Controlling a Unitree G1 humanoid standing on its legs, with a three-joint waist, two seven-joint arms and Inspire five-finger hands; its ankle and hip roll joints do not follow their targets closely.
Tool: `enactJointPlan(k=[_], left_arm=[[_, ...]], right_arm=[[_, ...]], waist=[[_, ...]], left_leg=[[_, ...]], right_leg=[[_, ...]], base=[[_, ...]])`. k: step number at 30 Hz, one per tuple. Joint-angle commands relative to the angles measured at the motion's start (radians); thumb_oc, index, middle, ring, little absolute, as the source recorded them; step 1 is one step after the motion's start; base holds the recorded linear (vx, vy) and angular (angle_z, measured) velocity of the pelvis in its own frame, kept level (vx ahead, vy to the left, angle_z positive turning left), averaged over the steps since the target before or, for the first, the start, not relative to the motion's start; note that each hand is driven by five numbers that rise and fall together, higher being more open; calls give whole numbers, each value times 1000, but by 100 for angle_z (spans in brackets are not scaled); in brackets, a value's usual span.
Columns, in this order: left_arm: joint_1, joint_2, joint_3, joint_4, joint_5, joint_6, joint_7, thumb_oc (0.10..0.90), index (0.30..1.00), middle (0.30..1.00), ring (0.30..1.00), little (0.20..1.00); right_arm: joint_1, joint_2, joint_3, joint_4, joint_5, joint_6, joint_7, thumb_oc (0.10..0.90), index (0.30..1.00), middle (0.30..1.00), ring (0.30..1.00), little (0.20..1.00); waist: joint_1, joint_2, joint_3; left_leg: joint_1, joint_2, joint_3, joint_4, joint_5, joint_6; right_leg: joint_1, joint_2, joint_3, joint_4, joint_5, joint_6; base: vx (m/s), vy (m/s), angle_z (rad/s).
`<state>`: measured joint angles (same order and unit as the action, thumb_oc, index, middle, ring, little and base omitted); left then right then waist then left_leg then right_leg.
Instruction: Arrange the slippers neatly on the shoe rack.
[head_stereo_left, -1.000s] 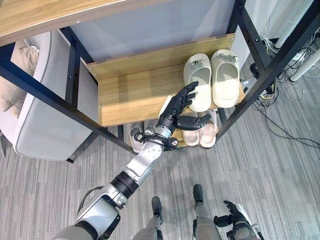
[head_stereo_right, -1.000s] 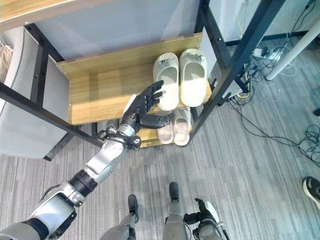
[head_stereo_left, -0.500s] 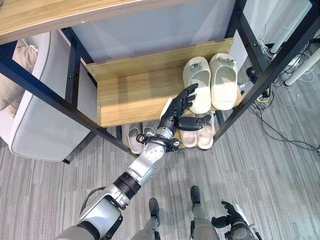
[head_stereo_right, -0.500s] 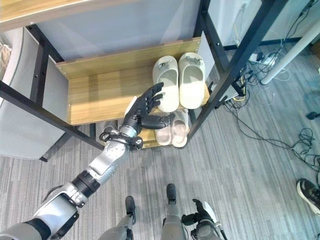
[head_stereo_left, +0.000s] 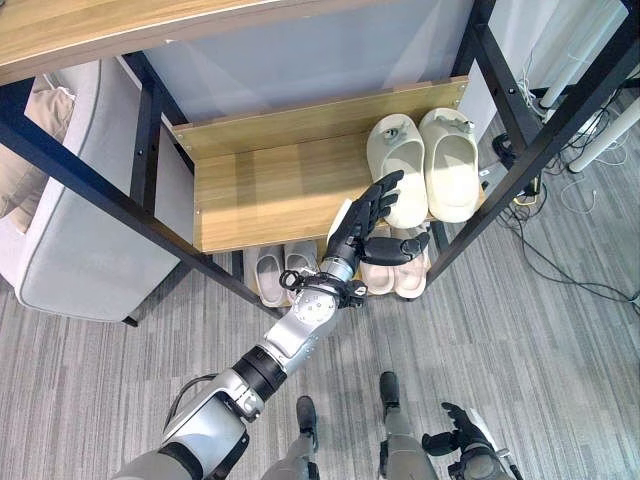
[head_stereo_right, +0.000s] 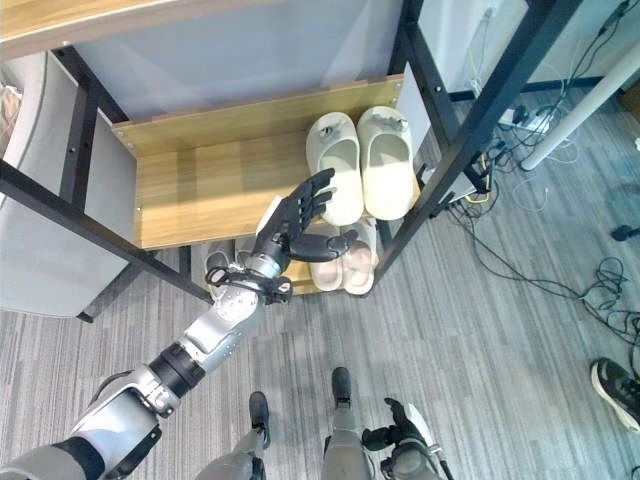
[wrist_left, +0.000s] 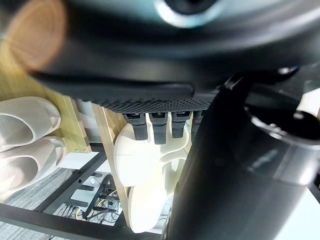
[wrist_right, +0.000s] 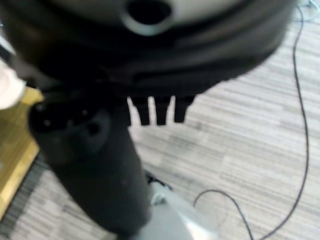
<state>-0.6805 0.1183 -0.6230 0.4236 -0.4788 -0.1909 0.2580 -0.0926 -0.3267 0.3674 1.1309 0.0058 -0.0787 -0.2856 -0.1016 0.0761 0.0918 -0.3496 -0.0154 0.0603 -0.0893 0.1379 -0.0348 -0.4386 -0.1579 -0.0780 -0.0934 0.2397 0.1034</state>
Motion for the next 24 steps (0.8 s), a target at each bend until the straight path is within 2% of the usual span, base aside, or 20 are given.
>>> enactJointPlan(k=[1,9,13,17,24], left_arm=[[-179,-72,17,1,24,-88,-2,800,900,900,900,900],[-170,-61,23,15,41,-86,-4,800,900,900,900,900],[-169,-17,45,26,88,-78,8,800,900,900,900,900],[-164,-6,48,15,74,-78,-4,800,900,900,900,900],[-157,37,55,5,144,-67,-2,800,900,900,900,900]], right_arm=[[-6,-30,7,0,19,-22,-1,800,900,900,900,900],[-2,-32,3,6,20,-23,0,800,900,900,900,900],[2,-33,-7,7,21,-22,7,800,900,900,900,900],[0,-30,-4,12,16,-20,9,800,900,900,900,900],[-1,-26,-10,9,19,-22,16,800,900,900,900,900]], waist=[[12,33,28],[10,31,22],[14,31,13],[18,35,9],[28,39,5]], left_leg=[[-84,4,-19,2,-17,-15],[-81,6,-16,2,-17,-15],[-77,7,-18,2,-18,-16],[-74,7,-21,2,-18,-17],[-70,5,-24,2,-19,-17]], right_leg=[[-3,19,-11,6,-115,30],[-2,20,-10,6,-116,30],[5,21,-13,6,-118,30],[9,21,-15,6,-119,30],[17,18,-23,6,-120,32]], base=[[0,0,0],[0,0,0],[0,0,0],[0,0,0],[0,0,0]])
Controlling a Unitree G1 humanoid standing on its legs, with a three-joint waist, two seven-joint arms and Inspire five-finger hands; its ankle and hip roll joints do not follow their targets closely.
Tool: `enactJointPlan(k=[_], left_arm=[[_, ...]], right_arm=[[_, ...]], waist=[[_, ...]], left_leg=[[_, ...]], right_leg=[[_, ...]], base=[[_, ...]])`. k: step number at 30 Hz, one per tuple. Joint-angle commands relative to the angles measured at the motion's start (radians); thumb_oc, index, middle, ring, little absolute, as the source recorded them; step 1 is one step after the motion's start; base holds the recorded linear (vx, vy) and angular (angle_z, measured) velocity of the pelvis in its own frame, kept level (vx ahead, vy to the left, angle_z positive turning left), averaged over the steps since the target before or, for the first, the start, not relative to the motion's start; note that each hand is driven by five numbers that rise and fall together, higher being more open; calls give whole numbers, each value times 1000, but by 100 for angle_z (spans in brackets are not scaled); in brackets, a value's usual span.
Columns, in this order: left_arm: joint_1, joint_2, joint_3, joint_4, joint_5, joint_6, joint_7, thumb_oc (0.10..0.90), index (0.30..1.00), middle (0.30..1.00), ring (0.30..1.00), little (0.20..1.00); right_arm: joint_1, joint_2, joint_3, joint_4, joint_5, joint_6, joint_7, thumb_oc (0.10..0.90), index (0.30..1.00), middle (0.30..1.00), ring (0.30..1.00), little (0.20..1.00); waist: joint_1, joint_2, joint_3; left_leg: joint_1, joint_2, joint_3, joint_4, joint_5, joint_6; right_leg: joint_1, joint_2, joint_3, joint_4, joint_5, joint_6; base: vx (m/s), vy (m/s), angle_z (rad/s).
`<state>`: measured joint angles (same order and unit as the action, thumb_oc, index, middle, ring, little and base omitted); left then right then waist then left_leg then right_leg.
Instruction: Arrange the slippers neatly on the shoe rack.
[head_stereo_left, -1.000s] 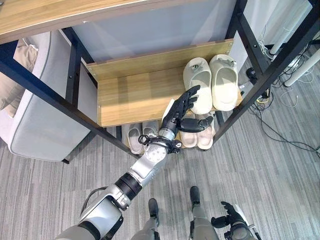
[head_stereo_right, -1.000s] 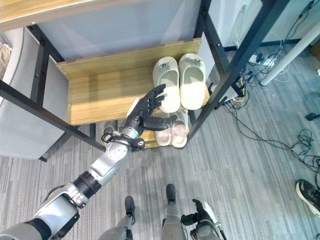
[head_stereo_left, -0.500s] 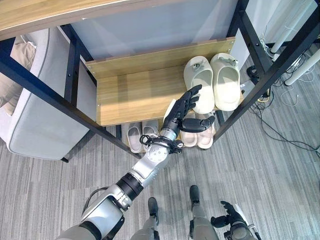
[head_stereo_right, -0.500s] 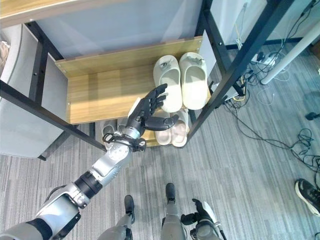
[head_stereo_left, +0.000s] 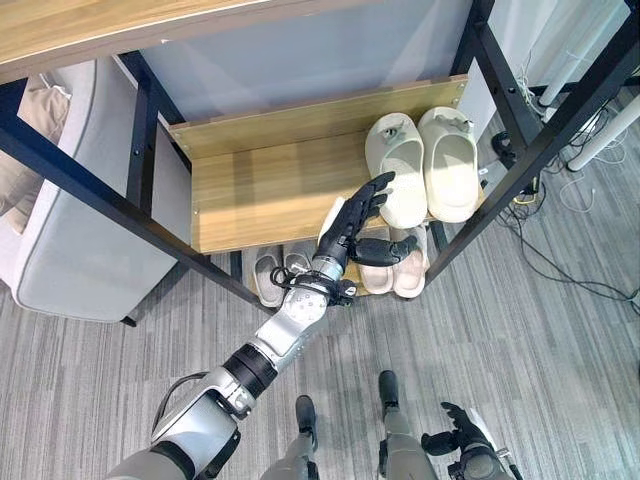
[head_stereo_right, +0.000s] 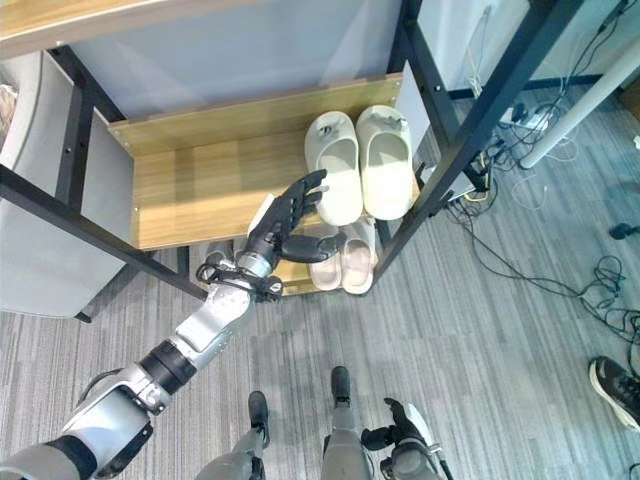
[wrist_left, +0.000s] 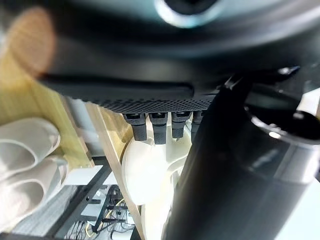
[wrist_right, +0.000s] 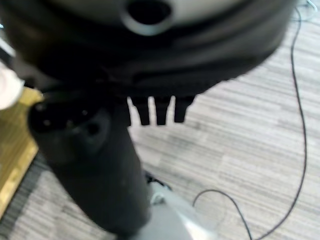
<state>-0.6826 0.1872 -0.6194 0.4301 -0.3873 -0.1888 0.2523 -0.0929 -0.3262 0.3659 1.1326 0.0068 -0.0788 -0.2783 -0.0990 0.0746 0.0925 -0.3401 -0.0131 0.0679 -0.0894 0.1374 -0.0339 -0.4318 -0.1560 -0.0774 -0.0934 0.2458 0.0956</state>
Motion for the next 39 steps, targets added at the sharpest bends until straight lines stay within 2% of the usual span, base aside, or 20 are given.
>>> enactJointPlan(k=[1,11,18,21,26,27,31,34,37,39], left_arm=[[-151,-24,58,-5,56,-69,3,800,900,900,900,900],[-156,19,74,-39,70,-67,-5,800,900,900,900,900],[-110,41,98,-87,30,-76,-21,800,900,900,900,900],[-59,79,120,-142,21,-77,-39,800,900,900,900,900],[35,143,150,-208,-7,-77,-76,800,900,900,900,900],[88,183,180,-246,-13,-76,-86,800,900,900,900,900],[226,245,233,-348,-39,-71,-137,800,900,900,900,900],[370,294,263,-439,-113,-67,-223,800,900,900,900,900],[444,311,280,-473,-142,-61,-260,800,900,900,900,900],[526,275,313,-462,-233,-38,-286,800,900,900,900,900]], right_arm=[[0,-24,-10,8,19,-22,10,800,900,900,900,900],[6,-22,-20,16,15,-16,15,800,900,900,900,900],[9,-16,-27,16,16,-14,19,800,900,900,900,900],[13,-10,-37,20,14,-8,24,800,900,900,900,900],[16,-5,-52,16,17,-5,29,800,900,900,900,900],[20,-3,-63,10,17,-4,31,800,900,900,900,900],[33,7,-87,13,11,1,36,800,900,900,900,900],[47,10,-101,24,-8,7,46,800,900,900,900,900],[52,15,-103,25,-22,9,51,800,900,900,900,900],[57,20,-104,29,-28,11,56,800,900,900,900,900]], waist=[[28,41,4],[37,44,0],[46,41,-3],[58,41,-6],[73,35,-12],[83,31,-16],[107,21,-23],[132,5,-43],[148,-4,-55],[162,-12,-68]], left_leg=[[-79,1,-32,2,-18,-18],[-75,-1,-35,2,-19,-17],[-63,-2,-37,2,-21,-15],[-50,-3,-42,2,-22,-15],[-25,-3,-48,2,-25,-15],[-11,-3,-53,2,-26,-17],[21,0,-65,2,-30,-19],[52,3,-71,2,-36,-20],[72,4,-76,2,-39,-21],[91,5,-81,2,-42,-21]], right_leg=[[11,17,-24,6,-127,40],[18,15,-27,6,-126,43],[33,14,-30,6,-129,44],[51,12,-37,6,-132,45],[82,11,-47,6,-138,45],[103,11,-56,6,-143,44],[143,14,-77,6,-152,44],[184,19,-103,6,-160,43],[209,21,-117,6,-165,42],[233,26,-127,6,-172,40]], base=[[0,0,0],[0,0,0],[0,0,0],[0,0,0],[14,0,7],[27,-2,14],[18,-18,8],[16,-30,19],[11,-33,17],[20,-50,10]])
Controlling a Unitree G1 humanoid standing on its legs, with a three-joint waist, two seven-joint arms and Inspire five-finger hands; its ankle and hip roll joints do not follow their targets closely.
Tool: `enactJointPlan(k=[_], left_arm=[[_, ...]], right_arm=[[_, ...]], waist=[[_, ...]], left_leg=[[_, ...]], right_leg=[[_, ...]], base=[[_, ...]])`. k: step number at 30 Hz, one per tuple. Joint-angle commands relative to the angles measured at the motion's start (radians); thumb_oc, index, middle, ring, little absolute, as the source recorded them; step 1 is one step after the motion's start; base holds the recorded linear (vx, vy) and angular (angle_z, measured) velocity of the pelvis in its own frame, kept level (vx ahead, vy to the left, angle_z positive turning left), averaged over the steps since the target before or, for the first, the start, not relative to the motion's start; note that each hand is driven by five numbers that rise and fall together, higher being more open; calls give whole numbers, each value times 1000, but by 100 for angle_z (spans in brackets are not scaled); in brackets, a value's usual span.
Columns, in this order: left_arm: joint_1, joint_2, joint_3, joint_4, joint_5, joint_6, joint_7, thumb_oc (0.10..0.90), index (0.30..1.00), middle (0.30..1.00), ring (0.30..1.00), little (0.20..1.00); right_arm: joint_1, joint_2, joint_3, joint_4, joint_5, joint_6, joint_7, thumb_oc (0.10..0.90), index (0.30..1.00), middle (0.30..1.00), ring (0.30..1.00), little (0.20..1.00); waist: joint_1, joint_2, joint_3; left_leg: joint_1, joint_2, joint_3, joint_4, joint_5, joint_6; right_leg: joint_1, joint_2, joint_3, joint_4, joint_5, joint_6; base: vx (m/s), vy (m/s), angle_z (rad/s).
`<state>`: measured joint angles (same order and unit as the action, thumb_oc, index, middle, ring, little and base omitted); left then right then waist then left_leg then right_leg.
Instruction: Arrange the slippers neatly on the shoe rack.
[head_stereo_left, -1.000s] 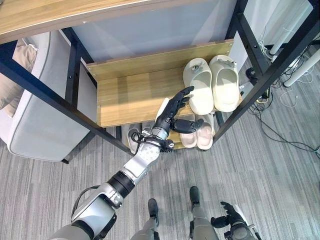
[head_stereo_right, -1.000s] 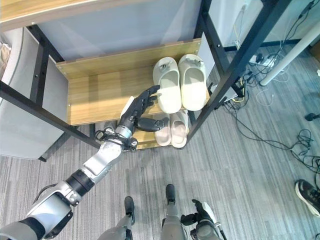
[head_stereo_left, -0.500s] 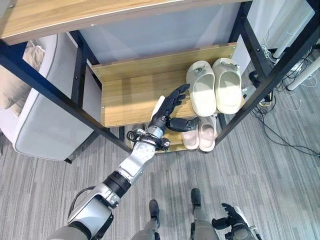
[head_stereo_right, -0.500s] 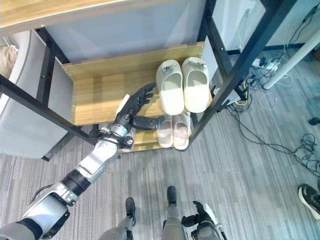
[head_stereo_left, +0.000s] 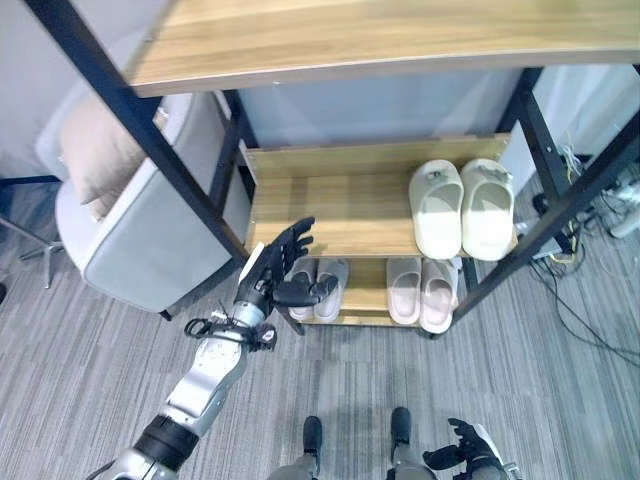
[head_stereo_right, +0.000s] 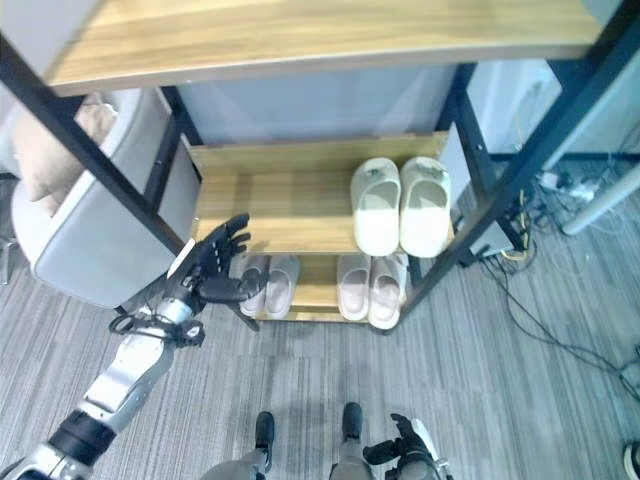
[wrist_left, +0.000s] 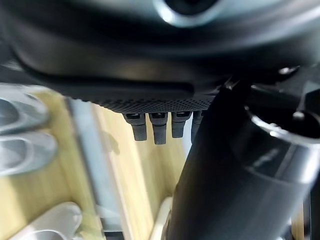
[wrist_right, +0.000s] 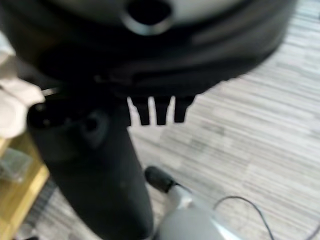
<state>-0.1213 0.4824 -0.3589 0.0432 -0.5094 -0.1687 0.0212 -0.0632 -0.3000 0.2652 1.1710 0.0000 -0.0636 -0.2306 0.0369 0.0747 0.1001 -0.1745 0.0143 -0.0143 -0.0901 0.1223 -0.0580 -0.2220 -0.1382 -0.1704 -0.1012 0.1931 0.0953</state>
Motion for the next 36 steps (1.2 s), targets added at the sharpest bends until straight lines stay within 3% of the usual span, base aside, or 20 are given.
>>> enactJointPlan(k=[1,3,6,10,11,13,14,15,16,18,20,26,36], left_arm=[[-12,-35,56,-55,-156,-45,-60,800,900,900,900,900],[74,-18,52,-29,-130,-28,-94,800,900,900,900,900],[89,-23,44,8,-110,-21,-101,800,900,900,900,900],[178,-125,104,350,-57,0,-67,800,900,900,900,900],[177,-126,103,352,-56,-1,-67,800,900,900,900,900],[173,-173,117,539,10,-2,-37,800,900,900,900,900],[150,-237,162,769,42,11,-2,800,900,900,900,900],[148,-238,162,771,42,10,-3,800,900,900,900,900],[134,-261,183,873,63,12,15,800,900,900,900,900],[115,-289,217,1055,131,20,32,800,900,900,900,900],[112,-305,227,1227,312,53,51,800,900,900,900,900],[148,-295,272,1340,428,90,93,800,900,900,900,900],[137,-308,172,1244,465,58,113,800,900,900,900,900]], right_arm=[[22,-5,-6,-8,-14,-3,9,800,900,900,900,900],[20,11,0,2,-27,-3,16,800,900,900,900,900],[23,14,4,6,-35,-5,18,800,900,900,900,900],[24,22,-1,-7,-26,-16,20,800,900,900,900,900],[23,21,-1,-7,-25,-16,20,800,900,900,900,900],[17,12,-2,-16,-15,-21,17,800,900,900,900,900],[19,15,5,-19,-22,-26,12,800,900,900,900,900],[18,15,5,-19,-22,-26,12,800,900,900,900,900],[23,15,4,-14,-18,-27,13,800,900,900,900,900],[37,22,6,6,-18,-29,14,800,900,900,900,900],[52,47,7,73,-5,-19,33,800,900,900,900,900],[91,86,-21,137,80,-23,55,800,900,900,900,900],[139,133,-13,144,156,-31,103,800,900,900,900,900]], waist=[[34,-15,-80],[52,-25,-90],[54,-25,-97],[72,-34,-120],[71,-34,-118],[75,-37,-124],[77,-41,-127],[76,-41,-126],[75,-43,-129],[72,-48,-133],[66,-54,-137],[70,-67,-156],[44,-61,-140]], left_leg=[[-67,-22,-5,3,-27,2],[-34,-13,-16,3,-29,-1],[-22,-10,-18,3,-31,-3],[15,-3,-54,3,-26,-14],[16,-3,-55,3,-26,-14],[31,0,-64,3,-25,-16],[43,1,-75,3,-24,-18],[43,1,-76,3,-24,-18],[49,1,-80,3,-25,-19],[60,1,-85,3,-28,-21],[71,3,-86,3,-35,-19],[91,8,-73,3,-45,-17],[100,10,-75,3,-49,-15]], right_leg=[[34,10,-40,14,-123,38],[79,21,-58,14,-139,33],[94,23,-65,14,-145,32],[155,36,-104,14,-172,19],[156,36,-105,14,-172,19],[177,38,-117,14,-180,16],[193,42,-127,14,-189,12],[194,42,-128,14,-189,12],[200,43,-132,14,-192,10],[212,46,-138,14,-198,8],[216,50,-134,14,-202,6],[225,53,-122,14,-203,5],[229,58,-117,14,-203,3]], base=[[25,-77,8],[13,-84,17],[14,-42,13],[1,-73,12],[0,-38,21],[8,-55,21],[9,-60,10],[9,-55,8],[12,-33,11],[26,-50,23],[34,-25,10],[17,-25,1],[-5,-9,-3]])
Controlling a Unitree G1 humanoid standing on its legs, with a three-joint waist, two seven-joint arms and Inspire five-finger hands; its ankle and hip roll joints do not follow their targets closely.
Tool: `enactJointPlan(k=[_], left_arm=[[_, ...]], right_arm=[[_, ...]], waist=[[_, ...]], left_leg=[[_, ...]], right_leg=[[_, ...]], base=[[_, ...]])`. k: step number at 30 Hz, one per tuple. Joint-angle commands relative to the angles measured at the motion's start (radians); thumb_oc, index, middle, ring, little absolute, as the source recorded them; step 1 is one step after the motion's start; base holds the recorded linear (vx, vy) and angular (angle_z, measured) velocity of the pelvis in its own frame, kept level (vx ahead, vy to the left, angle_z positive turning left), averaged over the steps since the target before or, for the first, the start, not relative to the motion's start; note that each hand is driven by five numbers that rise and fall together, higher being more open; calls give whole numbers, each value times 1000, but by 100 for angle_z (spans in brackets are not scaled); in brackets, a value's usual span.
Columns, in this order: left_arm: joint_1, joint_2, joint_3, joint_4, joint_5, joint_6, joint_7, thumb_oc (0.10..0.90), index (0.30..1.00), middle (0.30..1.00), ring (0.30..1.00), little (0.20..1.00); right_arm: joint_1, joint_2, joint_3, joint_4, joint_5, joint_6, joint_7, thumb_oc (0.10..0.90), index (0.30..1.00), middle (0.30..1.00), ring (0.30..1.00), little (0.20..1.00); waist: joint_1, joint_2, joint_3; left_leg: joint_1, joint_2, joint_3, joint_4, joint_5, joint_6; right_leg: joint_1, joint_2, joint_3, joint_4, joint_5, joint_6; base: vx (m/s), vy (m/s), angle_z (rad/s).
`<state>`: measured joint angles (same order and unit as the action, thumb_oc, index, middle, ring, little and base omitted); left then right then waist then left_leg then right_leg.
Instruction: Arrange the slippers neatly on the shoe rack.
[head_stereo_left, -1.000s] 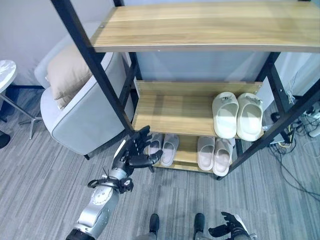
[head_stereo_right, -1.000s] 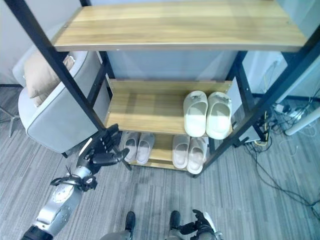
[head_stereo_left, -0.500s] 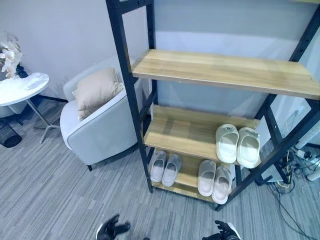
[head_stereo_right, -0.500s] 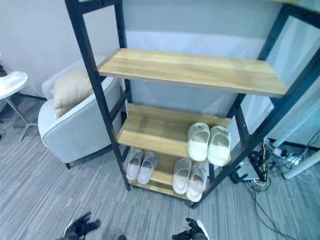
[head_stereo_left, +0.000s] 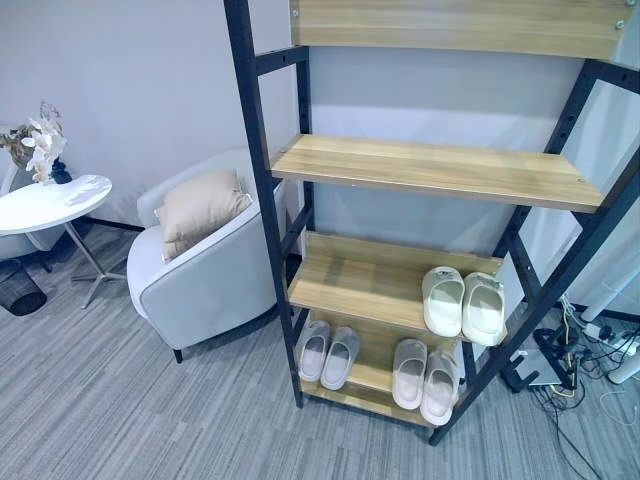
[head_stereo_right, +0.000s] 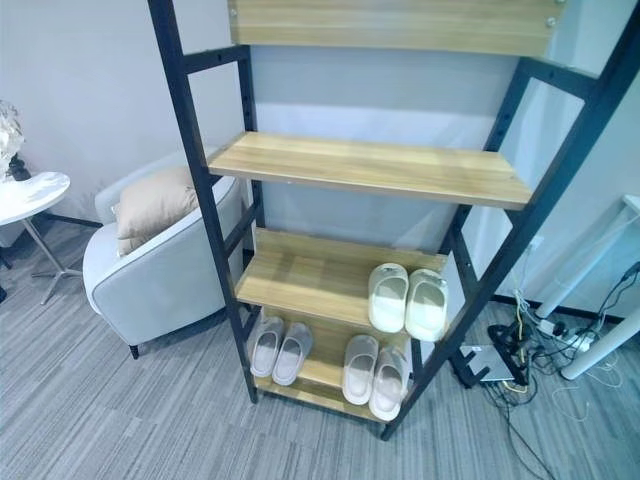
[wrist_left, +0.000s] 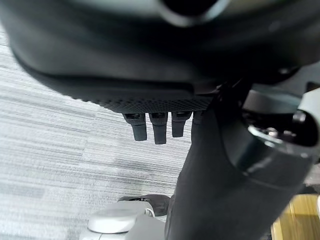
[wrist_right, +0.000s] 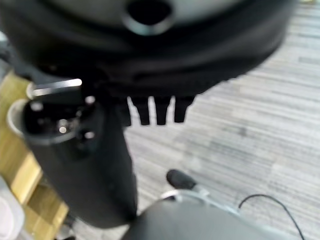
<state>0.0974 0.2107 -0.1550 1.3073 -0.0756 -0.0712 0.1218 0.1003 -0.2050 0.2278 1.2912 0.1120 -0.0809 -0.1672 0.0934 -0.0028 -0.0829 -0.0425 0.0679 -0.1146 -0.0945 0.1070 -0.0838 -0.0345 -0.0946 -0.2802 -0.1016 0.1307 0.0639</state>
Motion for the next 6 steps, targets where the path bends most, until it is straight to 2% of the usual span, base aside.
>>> enactJointPlan(k=[1,6], left_arm=[[-93,-38,-55,-37,42,-41,13,800,900,900,900,900],[-104,-47,-97,-42,71,-40,10,800,900,900,900,900]], right_arm=[[-27,43,32,17,52,-13,50,800,900,900,900,900],[-40,40,42,8,48,-10,58,800,900,900,900,900]], waist=[[-21,23,47],[-39,37,54]], left_leg=[[-32,-43,28,7,-33,11],[-30,-42,37,7,-37,14]], right_leg=[[40,15,-2,14,-139,33],[37,16,9,14,-136,34]], base=[[0,0,0],[-4,1,-4]])
